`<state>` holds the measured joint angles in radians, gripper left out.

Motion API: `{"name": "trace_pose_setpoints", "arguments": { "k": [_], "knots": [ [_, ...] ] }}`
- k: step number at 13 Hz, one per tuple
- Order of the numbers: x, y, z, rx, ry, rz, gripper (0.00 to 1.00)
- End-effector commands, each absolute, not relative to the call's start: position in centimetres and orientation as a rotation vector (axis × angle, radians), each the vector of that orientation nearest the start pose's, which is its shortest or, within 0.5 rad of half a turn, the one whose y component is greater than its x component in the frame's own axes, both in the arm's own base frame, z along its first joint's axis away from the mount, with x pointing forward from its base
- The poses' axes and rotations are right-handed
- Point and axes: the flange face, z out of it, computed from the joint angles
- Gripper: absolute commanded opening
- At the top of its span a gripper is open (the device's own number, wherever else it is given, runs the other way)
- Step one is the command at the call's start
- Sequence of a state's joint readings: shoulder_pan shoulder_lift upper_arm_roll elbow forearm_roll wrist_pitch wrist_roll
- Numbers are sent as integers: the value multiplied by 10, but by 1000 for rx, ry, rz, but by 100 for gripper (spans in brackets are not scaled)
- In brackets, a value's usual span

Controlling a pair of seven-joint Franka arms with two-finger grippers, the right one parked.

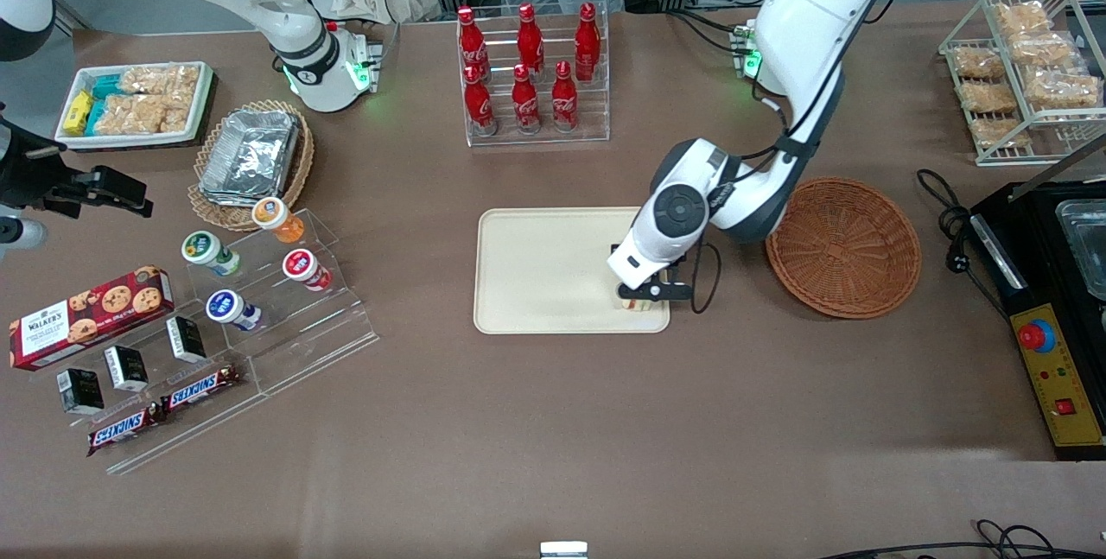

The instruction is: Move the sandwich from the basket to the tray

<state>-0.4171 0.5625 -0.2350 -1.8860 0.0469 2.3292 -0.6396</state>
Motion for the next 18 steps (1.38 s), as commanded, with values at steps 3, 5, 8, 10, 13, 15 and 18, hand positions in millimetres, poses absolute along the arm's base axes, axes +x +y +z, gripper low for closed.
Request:
{"name": "trace_pose_setpoints", "arguments": {
  "k": [3,5,8,10,13,15,18],
  "knots": [
    [500,-377,196,-3095,-16,150,100],
    [507,-380,222,-3105,-21,108,100],
    [534,-378,330,-3073,-67,84,100],
    [559,-366,404,-3070,-122,58,100],
    [590,-293,492,-3104,-209,-60,100],
    [599,-232,523,-3139,-146,-14,100],
    [603,-129,562,-3160,-170,18,100]
  ]
}}
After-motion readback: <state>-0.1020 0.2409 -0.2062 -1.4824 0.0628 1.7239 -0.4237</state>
